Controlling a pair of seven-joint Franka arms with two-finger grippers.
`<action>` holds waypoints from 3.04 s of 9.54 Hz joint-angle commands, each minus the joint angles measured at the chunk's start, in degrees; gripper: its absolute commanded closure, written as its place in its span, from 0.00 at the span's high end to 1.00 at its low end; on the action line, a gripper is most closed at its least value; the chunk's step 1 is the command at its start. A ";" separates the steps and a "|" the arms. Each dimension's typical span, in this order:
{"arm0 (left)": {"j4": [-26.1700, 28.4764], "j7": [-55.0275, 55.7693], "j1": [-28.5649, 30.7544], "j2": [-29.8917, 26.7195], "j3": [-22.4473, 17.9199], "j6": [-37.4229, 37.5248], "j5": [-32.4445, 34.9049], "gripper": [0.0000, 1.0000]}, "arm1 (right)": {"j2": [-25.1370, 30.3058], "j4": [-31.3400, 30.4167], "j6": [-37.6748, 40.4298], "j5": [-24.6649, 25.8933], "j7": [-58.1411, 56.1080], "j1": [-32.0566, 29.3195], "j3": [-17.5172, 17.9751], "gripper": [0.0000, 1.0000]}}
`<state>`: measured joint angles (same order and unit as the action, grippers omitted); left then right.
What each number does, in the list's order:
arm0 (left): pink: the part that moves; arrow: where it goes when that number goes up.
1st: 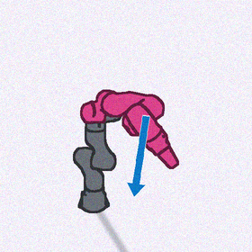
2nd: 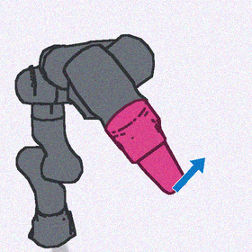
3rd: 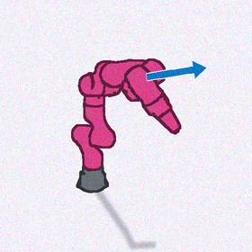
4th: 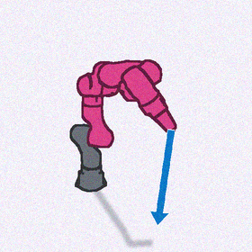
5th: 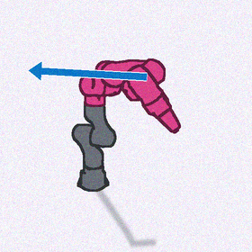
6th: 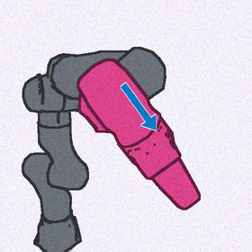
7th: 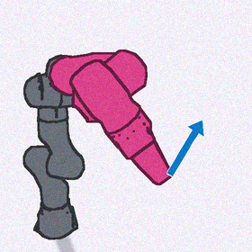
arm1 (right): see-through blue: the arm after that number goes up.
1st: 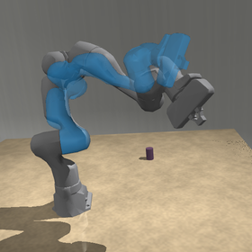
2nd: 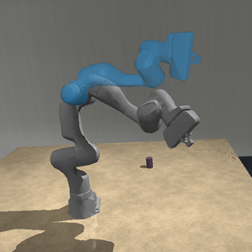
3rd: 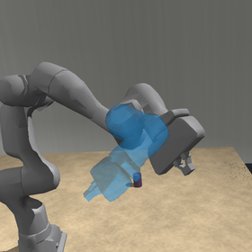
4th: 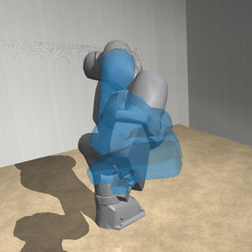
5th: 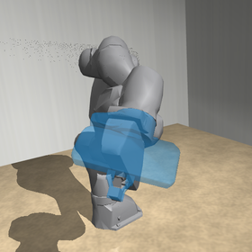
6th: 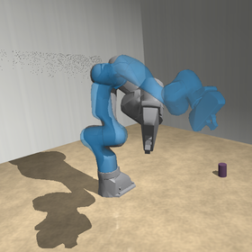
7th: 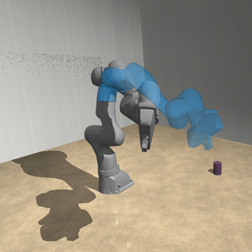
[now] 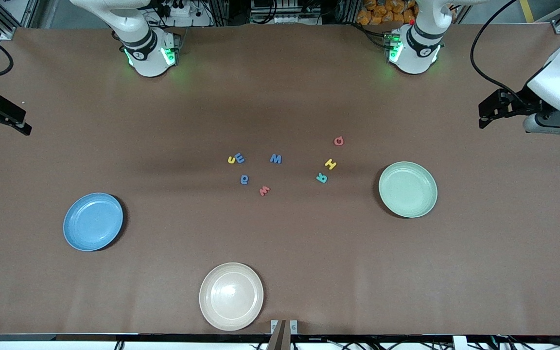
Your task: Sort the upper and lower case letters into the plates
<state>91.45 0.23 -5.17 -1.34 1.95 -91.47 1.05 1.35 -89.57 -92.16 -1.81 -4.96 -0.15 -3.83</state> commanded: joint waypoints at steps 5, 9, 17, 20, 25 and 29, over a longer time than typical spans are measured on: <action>-0.22 1.44 0.16 0.19 -0.02 1.20 -2.10 1.00 | 0.94 -0.61 0.40 -0.74 0.30 -0.20 0.05 1.00; 0.31 3.35 -4.48 5.44 1.99 1.64 -3.50 1.00 | 0.50 -2.79 -1.79 -0.74 0.48 0.06 0.14 1.00; 18.77 19.02 -18.53 16.25 8.42 -32.33 -4.43 1.00 | -12.30 -4.47 -12.32 -0.74 15.66 9.98 0.31 1.00; 18.85 18.14 -25.06 25.39 8.86 -45.77 17.97 1.00 | -21.09 -4.47 -18.91 -0.74 24.70 16.83 0.31 1.00; 22.27 -4.25 -10.80 32.18 17.34 -55.57 12.00 1.00 | -31.57 -5.87 -29.11 -0.83 37.11 26.24 0.31 1.00; 23.16 -2.01 -6.16 33.76 22.74 -55.57 11.26 1.00 | -33.51 -11.16 -38.88 -1.71 44.39 31.69 0.40 1.00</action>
<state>114.14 -3.26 -10.35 32.18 23.89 -146.18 13.76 -32.33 -100.41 -130.23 -2.15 36.17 29.36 -2.96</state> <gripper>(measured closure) 0.000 0.000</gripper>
